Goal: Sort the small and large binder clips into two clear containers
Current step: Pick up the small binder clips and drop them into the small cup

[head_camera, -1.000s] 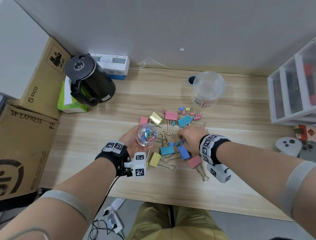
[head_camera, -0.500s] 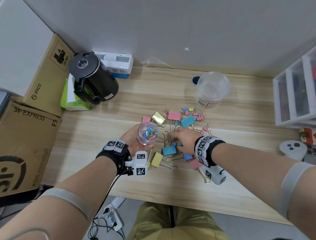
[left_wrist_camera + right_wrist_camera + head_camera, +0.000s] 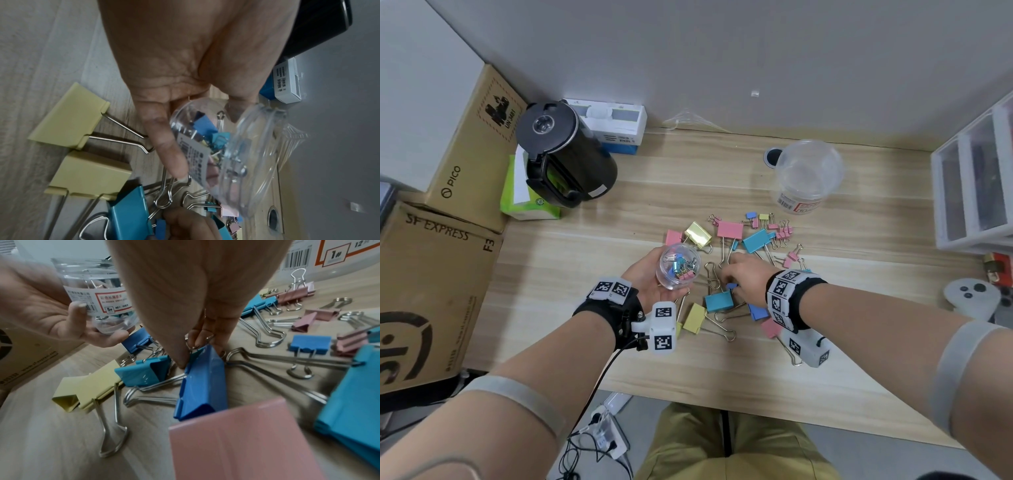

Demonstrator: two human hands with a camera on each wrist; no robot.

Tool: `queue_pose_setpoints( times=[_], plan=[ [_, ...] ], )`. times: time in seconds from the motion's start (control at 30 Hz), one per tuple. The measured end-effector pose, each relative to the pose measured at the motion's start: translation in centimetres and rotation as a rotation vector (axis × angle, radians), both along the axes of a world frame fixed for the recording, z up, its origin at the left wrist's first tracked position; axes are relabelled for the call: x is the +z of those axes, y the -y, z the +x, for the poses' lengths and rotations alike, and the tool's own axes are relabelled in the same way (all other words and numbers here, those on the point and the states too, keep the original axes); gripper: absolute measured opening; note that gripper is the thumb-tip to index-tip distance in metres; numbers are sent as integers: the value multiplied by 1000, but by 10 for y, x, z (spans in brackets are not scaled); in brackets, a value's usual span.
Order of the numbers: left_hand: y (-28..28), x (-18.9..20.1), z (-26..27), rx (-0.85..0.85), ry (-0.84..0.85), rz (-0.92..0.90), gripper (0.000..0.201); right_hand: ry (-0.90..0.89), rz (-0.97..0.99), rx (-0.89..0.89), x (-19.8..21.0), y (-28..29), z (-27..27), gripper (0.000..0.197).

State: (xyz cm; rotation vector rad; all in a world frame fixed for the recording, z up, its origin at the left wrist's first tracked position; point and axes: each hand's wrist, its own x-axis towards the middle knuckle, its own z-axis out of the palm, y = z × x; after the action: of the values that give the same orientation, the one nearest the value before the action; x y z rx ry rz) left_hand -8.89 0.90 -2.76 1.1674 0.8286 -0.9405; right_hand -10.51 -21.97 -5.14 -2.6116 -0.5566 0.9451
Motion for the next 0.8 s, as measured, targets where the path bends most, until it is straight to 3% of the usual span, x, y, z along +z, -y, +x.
queue_pose_setpoints(
  times=[0.3,0.47,0.7,0.8],
  plan=[
    [3,2,1,-7,-2,-3,57,-4,-21,-35,5,1,10,26],
    [6,3,3,-11,5,10,54,8,81,-223,15,13,14,19],
    [21,4,5,19,31,65,46,27,406,-502,50,21,31,18],
    [31,5,6,11,53,88,38,37,510,-475,68,8,35,19]
  ],
)
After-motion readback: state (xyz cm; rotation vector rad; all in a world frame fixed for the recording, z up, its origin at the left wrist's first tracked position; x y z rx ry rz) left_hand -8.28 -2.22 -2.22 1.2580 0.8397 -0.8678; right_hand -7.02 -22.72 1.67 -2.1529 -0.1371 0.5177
